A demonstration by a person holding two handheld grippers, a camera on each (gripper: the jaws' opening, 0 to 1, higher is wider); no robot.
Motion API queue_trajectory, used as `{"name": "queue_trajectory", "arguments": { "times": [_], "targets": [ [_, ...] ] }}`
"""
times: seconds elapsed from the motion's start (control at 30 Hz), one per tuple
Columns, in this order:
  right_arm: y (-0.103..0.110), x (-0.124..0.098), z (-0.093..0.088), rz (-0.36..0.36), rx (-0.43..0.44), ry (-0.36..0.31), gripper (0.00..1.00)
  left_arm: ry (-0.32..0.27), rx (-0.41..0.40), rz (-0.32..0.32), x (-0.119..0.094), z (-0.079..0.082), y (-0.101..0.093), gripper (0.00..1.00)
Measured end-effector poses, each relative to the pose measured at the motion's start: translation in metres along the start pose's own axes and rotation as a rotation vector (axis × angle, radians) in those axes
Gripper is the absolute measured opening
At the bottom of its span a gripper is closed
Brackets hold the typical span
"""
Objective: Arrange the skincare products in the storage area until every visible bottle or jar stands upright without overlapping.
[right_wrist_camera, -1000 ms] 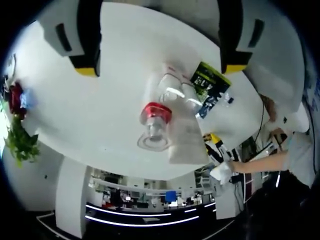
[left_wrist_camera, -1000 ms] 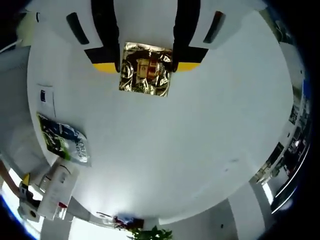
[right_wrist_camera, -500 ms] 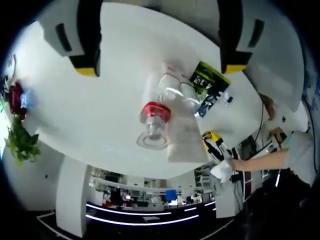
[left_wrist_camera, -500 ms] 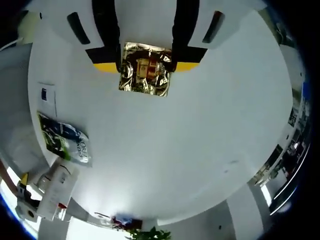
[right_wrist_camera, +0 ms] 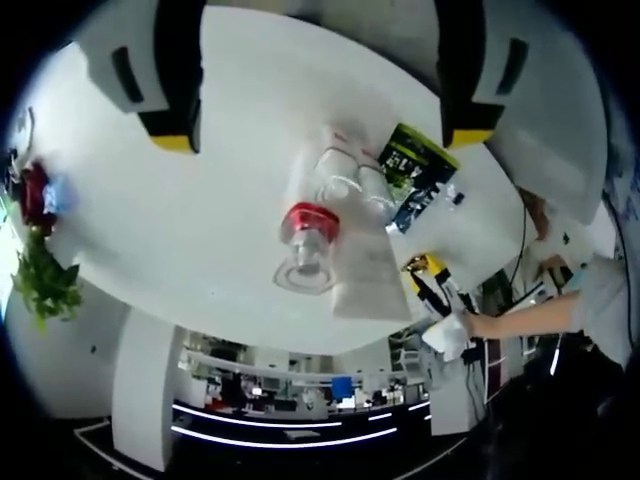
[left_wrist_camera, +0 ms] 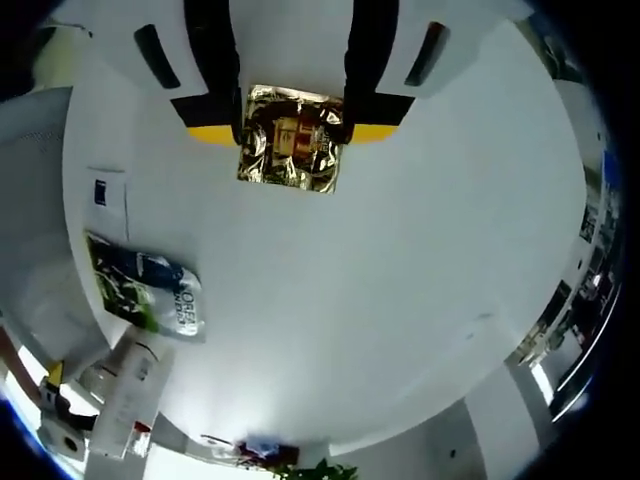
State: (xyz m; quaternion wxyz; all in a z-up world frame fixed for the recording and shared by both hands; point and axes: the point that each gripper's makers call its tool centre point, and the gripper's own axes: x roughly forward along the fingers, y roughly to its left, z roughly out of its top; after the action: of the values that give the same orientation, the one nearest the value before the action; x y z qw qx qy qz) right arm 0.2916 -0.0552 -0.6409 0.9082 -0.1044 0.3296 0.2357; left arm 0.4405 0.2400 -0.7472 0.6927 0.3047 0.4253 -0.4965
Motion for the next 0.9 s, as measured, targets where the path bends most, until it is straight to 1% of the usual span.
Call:
{"name": "queue_trajectory", "arguments": {
  "times": [0.13,0.47,0.63,0.9],
  "targets": [
    [0.001,-0.002,0.001,0.001,-0.003,-0.004,1.0,0.006,0.017,-0.016,0.001,0.001,-0.011,0.37],
    [0.002,-0.005,0.0,0.001,-0.006,-0.008,1.0,0.016,0.022,-0.034,0.004,0.0,-0.026,0.37],
    [0.002,-0.007,-0.001,-0.003,-0.004,-0.012,1.0,0.025,0.019,-0.033,0.005,0.0,-0.034,0.37],
    [0.003,-0.01,-0.005,-0.005,0.0,-0.012,1.0,0.022,0.03,-0.033,0.007,0.003,-0.05,0.37]
  ]
}}
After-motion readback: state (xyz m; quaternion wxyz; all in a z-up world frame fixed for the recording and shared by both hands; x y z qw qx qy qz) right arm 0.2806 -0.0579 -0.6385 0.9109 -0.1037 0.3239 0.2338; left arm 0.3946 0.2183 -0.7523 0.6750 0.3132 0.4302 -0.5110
